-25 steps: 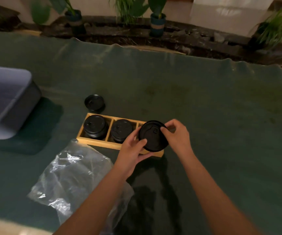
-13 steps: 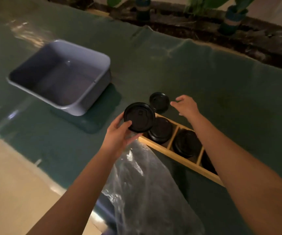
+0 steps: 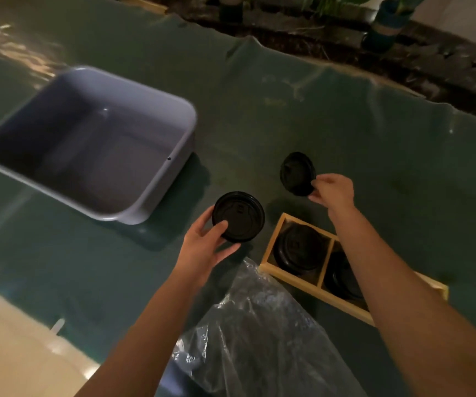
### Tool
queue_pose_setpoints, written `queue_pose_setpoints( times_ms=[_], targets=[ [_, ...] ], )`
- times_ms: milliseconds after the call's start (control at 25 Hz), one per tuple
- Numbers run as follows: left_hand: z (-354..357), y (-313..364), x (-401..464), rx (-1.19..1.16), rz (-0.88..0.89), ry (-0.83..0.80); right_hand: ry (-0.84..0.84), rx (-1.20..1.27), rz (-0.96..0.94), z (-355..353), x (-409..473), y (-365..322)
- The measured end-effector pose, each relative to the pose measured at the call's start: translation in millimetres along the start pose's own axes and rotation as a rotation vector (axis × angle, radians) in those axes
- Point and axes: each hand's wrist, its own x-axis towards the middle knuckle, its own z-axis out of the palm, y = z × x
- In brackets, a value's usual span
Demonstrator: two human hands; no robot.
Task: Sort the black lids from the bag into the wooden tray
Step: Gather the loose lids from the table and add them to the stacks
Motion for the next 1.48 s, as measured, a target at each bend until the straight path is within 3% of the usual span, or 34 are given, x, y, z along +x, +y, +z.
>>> queue_pose_setpoints(
  times_ms=[80, 240, 560, 720, 840, 1000, 1280, 1480],
  targets=[
    [7.1, 1.2, -2.0, 0.039, -0.021, -0.061, -0.031, 0.088, -0.111, -12.7, -39.4, -14.8],
    [28.4, 1.6, -16.4, 0.083, -0.057, -0.271, -0.045, -0.001, -0.296, -33.3, -112.0, -17.4],
    [43.4, 7.2, -47.6, 0.035, -0.179, -0.553, 0.183, -0.298, -0.431, -42.8, -167.7, 5.8],
    [36.3, 5.1, -53.1, 0.107, -0.145, -0.547, 0.266, -0.288, -0.462, -32.7, -182.6, 19.9],
    [32.7, 6.9, -51.4, 0.112, -0.154, -0.532, 0.169, -0.215, -0.431, -36.4, -189.9, 24.8],
    [34.3, 13.2, -47.8, 0.223, -0.149, -0.629, 0.071, -0.252, -0.446, -44.2, -192.8, 26.2],
    [33.1, 20.3, -47.4, 0.32, -0.112, -0.729, -0.111, -0.199, -0.286, -56.9, -200.7, 32.7],
    [35.8, 22.6, -58.0, 0.399, 0.041, -0.805, -0.264, 0.13, -0.117, -51.7, -214.2, 39.9]
  ],
)
